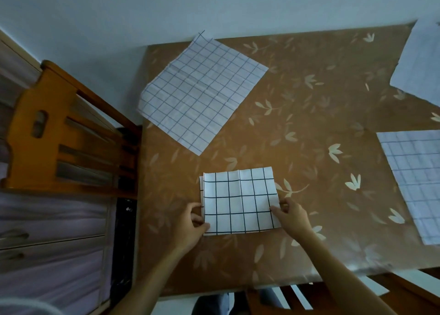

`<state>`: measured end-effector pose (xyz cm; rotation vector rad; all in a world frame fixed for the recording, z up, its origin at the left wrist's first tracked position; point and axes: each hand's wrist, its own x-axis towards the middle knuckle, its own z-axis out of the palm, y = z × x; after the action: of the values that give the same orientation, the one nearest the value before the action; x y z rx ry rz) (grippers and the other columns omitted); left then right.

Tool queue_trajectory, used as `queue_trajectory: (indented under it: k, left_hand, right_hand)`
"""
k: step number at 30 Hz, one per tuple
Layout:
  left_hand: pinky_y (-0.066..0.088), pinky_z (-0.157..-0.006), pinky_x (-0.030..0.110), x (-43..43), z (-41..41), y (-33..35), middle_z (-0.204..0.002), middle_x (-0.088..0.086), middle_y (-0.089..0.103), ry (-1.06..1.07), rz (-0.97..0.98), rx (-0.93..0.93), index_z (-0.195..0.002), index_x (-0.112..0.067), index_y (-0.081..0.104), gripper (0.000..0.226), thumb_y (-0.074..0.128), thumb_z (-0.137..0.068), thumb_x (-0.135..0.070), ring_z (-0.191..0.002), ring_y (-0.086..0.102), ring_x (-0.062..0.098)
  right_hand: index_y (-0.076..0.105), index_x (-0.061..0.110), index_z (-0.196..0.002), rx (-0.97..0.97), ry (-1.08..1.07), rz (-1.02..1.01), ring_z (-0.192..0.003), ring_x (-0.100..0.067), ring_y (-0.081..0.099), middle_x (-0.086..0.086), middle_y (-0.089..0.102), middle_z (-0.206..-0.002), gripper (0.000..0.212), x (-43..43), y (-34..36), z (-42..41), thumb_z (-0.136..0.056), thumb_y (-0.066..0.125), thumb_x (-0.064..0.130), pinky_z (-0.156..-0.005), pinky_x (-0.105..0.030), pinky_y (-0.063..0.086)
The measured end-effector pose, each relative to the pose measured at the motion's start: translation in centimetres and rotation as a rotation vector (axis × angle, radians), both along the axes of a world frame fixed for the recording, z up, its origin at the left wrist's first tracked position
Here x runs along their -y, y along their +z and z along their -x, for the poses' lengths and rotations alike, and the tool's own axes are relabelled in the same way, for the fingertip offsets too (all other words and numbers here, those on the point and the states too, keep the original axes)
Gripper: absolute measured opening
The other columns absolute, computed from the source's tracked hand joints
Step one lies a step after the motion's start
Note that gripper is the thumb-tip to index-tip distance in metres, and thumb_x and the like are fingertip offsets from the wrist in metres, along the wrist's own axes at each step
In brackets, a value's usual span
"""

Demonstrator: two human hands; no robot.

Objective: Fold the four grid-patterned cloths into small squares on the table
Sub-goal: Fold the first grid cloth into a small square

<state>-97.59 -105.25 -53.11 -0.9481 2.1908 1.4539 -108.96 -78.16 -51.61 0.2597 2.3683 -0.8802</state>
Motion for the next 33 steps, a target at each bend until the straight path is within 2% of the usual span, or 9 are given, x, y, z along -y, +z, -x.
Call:
queue_trajectory:
  k: [5,12,15,18,22,24,27,30,33]
  left_hand:
    - [0.049,-0.070,0.023,0.0,-0.5,0.6,-0.083,-0.001,0.067,-0.099,0.103,0.039,-0.128,-0.027,0.047,0.059,0.079,-0.080,-0.014,-0.080,0.065,0.011]
    - [0.051,-0.066,0.026,0.2,-0.8,1.0,-0.072,-0.005,0.066,-0.195,0.229,0.054,-0.132,-0.025,0.045,0.061,0.077,-0.080,-0.019,-0.070,0.062,0.005]
    - [0.039,-0.059,0.021,-0.3,-0.4,1.9,-0.086,-0.006,0.065,-0.228,0.422,-0.001,-0.131,-0.022,0.045,0.054,0.072,-0.086,-0.036,-0.074,0.060,0.007]
    - [0.048,-0.070,0.029,-1.4,0.5,1.7,-0.112,0.003,0.059,-0.334,0.673,-0.214,-0.131,-0.018,0.050,0.043,0.059,-0.093,-0.035,-0.094,0.061,0.019]
    - [0.049,-0.102,0.045,-4.3,1.8,-0.2,-0.144,0.015,0.050,-0.543,0.816,-0.361,-0.139,-0.013,0.050,0.048,0.042,-0.097,-0.036,-0.132,0.049,0.031]
    - [0.043,-0.110,0.049,-5.8,2.0,-1.3,-0.152,0.018,0.045,-0.659,0.838,-0.395,-0.143,-0.011,0.047,0.052,0.039,-0.098,-0.036,-0.141,0.042,0.034]
    - [0.036,-0.115,0.053,-6.6,1.8,-2.9,-0.160,0.017,0.032,-0.750,0.780,-0.385,-0.151,-0.009,0.038,0.055,0.033,-0.104,-0.037,-0.149,0.028,0.033]
    - [0.023,-0.122,0.051,-5.6,1.0,-3.9,-0.166,0.012,0.012,-0.777,0.791,-0.293,-0.158,-0.017,0.020,0.060,0.022,-0.106,-0.048,-0.155,0.008,0.028]
    - [0.015,-0.124,0.049,-4.3,0.2,-4.0,-0.168,0.009,-0.001,-0.788,0.793,-0.220,-0.160,-0.024,0.007,0.070,0.025,-0.103,-0.059,-0.155,-0.004,0.025]
  right_hand:
    - [0.051,0.018,-0.110,0.008,-0.032,-0.002,-0.090,-0.023,0.064,-0.003,0.065,-0.098,0.027,0.6,0.3,-0.4,-0.092,0.068,0.027,-0.077,-0.033,0.049]
    - [0.051,0.009,-0.119,-0.050,-0.037,-0.017,-0.084,-0.023,0.063,0.003,0.061,-0.087,0.031,1.0,0.3,-0.8,-0.094,0.064,0.021,-0.073,-0.037,0.053]
    - [0.050,0.013,-0.119,-0.134,-0.045,-0.060,-0.099,-0.032,0.066,-0.006,0.067,-0.106,0.030,1.3,0.4,-1.4,-0.093,0.063,0.024,-0.080,-0.045,0.056]
    - [0.055,0.011,-0.122,-0.449,0.127,-0.237,-0.109,-0.038,0.057,-0.014,0.059,-0.120,0.037,1.7,-0.3,-2.2,-0.088,0.066,0.022,-0.089,-0.051,0.049]
    - [0.057,0.011,-0.127,-0.641,0.387,-0.239,-0.137,-0.038,0.042,-0.019,0.044,-0.149,0.041,4.6,-1.4,-2.8,-0.088,0.066,0.013,-0.106,-0.052,0.042]
    - [0.050,0.009,-0.139,-0.619,0.528,-0.208,-0.148,-0.036,0.029,-0.019,0.032,-0.159,0.050,6.1,-2.3,-3.1,-0.090,0.061,0.008,-0.114,-0.049,0.033]
    - [0.028,0.009,-0.155,-0.539,0.704,-0.179,-0.152,-0.029,0.010,-0.013,0.013,-0.165,0.062,7.0,-4.6,-3.4,-0.097,0.047,0.022,-0.121,-0.046,0.019]
    - [0.019,0.013,-0.158,-0.527,0.775,-0.214,-0.154,-0.027,0.010,-0.010,0.008,-0.166,0.061,6.2,-6.2,-3.3,-0.103,0.031,0.035,-0.124,-0.044,0.013]
    - [0.013,0.015,-0.159,-0.522,0.789,-0.277,-0.155,-0.023,0.002,-0.007,0.003,-0.167,0.067,4.8,-6.6,-2.5,-0.105,0.025,0.052,-0.125,-0.042,0.005]
